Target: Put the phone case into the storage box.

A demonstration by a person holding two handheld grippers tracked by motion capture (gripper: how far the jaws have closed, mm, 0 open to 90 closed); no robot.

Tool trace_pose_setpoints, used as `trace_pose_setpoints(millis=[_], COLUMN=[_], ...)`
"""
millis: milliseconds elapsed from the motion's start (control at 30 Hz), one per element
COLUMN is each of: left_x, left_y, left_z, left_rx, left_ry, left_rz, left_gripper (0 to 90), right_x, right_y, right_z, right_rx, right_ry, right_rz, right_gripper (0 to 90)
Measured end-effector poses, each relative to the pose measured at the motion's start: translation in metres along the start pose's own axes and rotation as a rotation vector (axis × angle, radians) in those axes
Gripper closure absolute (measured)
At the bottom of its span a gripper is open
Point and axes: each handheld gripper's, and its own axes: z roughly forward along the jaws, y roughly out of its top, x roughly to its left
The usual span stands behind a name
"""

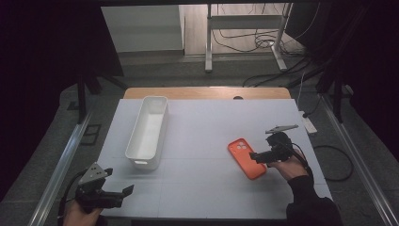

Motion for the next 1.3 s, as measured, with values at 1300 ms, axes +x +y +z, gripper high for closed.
trace_pose_setpoints(millis=[1300], left_x=[-0.001], left_y=[0.000], left_z=[0.001], left_rx=[0.004], left_ry=[0.000], left_rz=[0.006], left_gripper=[3.1], right_x=[-0.004], right_y=[-0.025], right_z=[0.047], right_rx=[0.192], right_ry=[-0.053], right_rz=[-0.052], right_gripper=[0.0])
